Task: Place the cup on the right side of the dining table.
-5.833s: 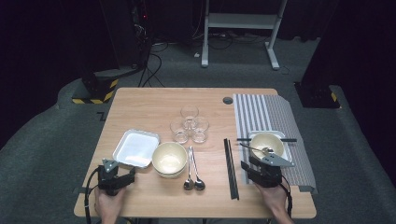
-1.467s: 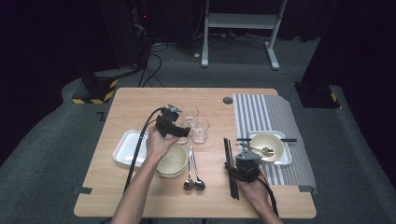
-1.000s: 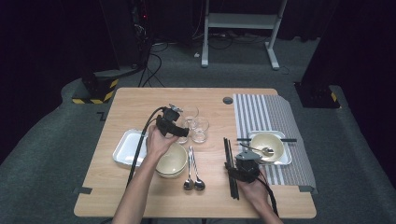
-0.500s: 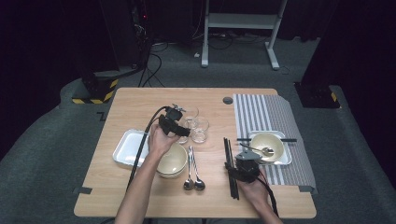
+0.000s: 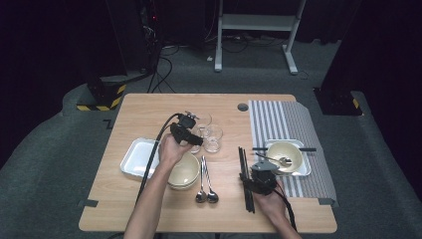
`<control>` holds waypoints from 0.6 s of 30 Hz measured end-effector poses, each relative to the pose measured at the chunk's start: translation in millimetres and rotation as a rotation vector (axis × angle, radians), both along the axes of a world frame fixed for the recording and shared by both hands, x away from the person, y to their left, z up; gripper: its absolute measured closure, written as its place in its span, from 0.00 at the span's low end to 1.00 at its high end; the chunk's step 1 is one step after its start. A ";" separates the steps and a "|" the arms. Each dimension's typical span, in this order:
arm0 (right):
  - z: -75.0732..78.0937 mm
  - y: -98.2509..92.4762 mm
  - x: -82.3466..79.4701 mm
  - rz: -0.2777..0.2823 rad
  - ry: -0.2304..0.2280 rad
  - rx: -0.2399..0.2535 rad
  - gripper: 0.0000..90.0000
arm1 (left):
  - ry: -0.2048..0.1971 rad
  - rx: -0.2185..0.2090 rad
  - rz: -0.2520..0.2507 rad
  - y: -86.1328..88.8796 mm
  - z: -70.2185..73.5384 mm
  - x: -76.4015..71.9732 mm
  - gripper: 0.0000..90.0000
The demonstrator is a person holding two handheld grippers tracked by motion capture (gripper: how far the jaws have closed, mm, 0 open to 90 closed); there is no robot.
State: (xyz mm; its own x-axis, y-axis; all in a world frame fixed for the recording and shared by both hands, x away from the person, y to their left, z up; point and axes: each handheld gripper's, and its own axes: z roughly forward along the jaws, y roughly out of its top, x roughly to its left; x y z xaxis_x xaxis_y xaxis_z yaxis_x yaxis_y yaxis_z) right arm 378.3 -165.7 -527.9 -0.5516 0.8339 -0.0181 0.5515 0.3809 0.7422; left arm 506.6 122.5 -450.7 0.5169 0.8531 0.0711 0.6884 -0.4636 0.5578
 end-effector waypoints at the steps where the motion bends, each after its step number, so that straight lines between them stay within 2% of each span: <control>1: 0.0 0.0 0.0 0.000 0.000 0.000 0.49 | 0.000 0.000 0.000 0.0 0.0 0.0 0.20; 18: 0.0 0.1 0.0 0.000 0.000 0.000 0.49 | -0.008 0.007 -0.011 2.1 0.8 -2.5 0.20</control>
